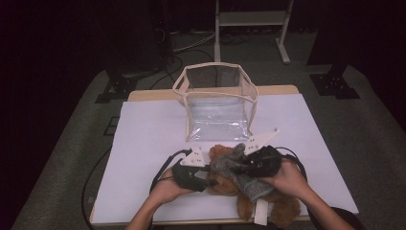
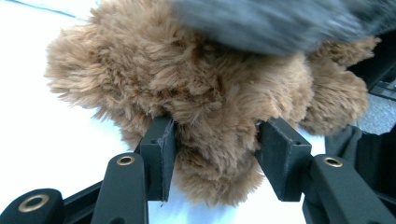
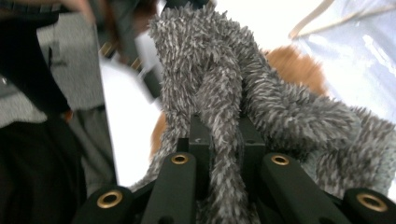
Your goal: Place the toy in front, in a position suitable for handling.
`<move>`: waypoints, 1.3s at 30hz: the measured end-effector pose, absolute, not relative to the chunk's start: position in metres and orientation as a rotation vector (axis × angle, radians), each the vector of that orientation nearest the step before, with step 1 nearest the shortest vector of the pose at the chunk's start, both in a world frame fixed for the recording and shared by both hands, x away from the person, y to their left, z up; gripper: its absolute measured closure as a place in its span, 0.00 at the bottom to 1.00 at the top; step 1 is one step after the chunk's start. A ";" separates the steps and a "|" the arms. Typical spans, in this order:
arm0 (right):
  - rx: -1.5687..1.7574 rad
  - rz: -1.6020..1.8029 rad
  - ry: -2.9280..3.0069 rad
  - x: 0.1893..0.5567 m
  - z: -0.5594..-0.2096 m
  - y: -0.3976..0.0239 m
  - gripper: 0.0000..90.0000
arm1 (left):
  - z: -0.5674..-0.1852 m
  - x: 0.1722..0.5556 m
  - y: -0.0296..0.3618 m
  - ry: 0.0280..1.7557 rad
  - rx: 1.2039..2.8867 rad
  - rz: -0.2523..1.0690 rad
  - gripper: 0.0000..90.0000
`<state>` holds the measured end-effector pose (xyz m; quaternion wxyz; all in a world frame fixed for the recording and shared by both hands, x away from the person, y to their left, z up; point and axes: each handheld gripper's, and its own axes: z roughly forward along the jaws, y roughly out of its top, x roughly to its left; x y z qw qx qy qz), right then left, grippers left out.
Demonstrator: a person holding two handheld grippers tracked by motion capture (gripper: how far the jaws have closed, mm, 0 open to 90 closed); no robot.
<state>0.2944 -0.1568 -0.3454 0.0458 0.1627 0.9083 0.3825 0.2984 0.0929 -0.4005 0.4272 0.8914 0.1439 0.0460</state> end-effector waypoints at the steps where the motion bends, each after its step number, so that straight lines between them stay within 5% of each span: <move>1: 0.496 1.147 2.779 0.289 -0.346 -0.159 0.89 | -0.400 0.300 0.093 0.367 2.223 0.116 0.55; 15: 0.576 1.116 2.741 0.312 -0.351 -0.172 0.89 | -0.398 0.307 0.096 0.392 2.224 0.140 0.54; 29: 0.405 1.136 2.810 0.296 -0.353 -0.129 0.89 | -0.400 0.316 0.090 0.415 2.214 0.148 0.58; 39: 0.498 1.104 2.756 0.307 -0.340 -0.158 0.89 | -0.401 0.310 0.089 0.378 2.233 0.101 0.55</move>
